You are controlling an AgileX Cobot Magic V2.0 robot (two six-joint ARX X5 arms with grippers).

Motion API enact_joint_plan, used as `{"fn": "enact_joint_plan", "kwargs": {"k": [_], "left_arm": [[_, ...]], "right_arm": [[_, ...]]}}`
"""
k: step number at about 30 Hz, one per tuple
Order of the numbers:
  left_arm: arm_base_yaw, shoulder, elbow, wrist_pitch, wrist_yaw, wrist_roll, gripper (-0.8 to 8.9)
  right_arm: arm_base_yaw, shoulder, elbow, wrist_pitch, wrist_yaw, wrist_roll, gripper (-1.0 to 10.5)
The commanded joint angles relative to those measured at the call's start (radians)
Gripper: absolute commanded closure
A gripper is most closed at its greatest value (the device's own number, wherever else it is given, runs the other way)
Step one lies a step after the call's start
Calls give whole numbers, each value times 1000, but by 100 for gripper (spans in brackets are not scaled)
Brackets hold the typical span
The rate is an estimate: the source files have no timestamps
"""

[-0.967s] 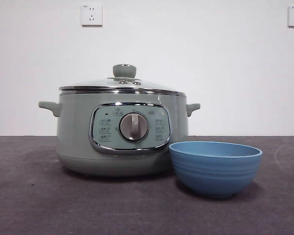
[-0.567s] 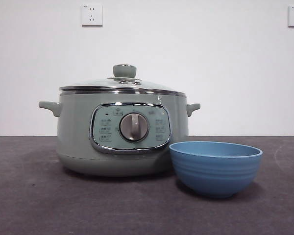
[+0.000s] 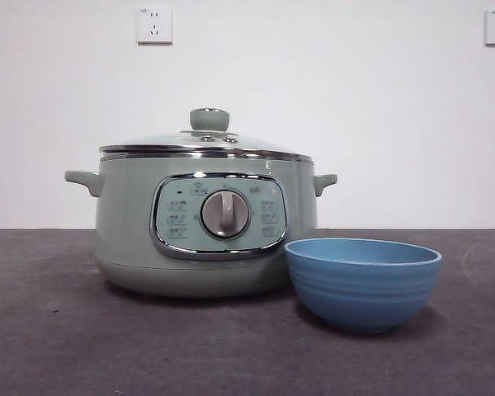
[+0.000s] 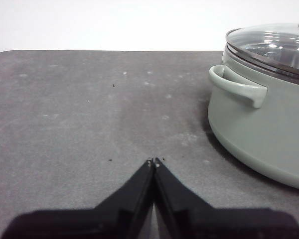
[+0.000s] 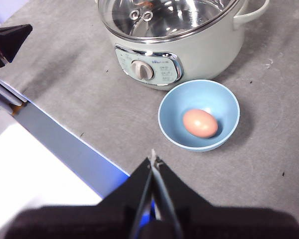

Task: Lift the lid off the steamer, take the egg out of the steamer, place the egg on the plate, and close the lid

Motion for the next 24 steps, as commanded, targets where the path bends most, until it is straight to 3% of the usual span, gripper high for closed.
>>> {"fn": "enact_joint_plan", "kwargs": {"k": [1,14,17,19,24], "left_arm": [[3,-3,-14,5,0,-14,817],[3,-3,-14,5,0,-14,817],[3,-3,-14,5,0,-14,817],[3,-3,-14,5,0,-14,817],[3,-3,-14,5,0,-14,817]], "right_arm": [[2,0,2,5,3,6,946],[2,0,2,5,3,5,946],[-17,-8,2,40,39,-76,946],[-54,-21,-2,105,58,-92,946],[-233,-78,-63,371,0,-114,946]]}}
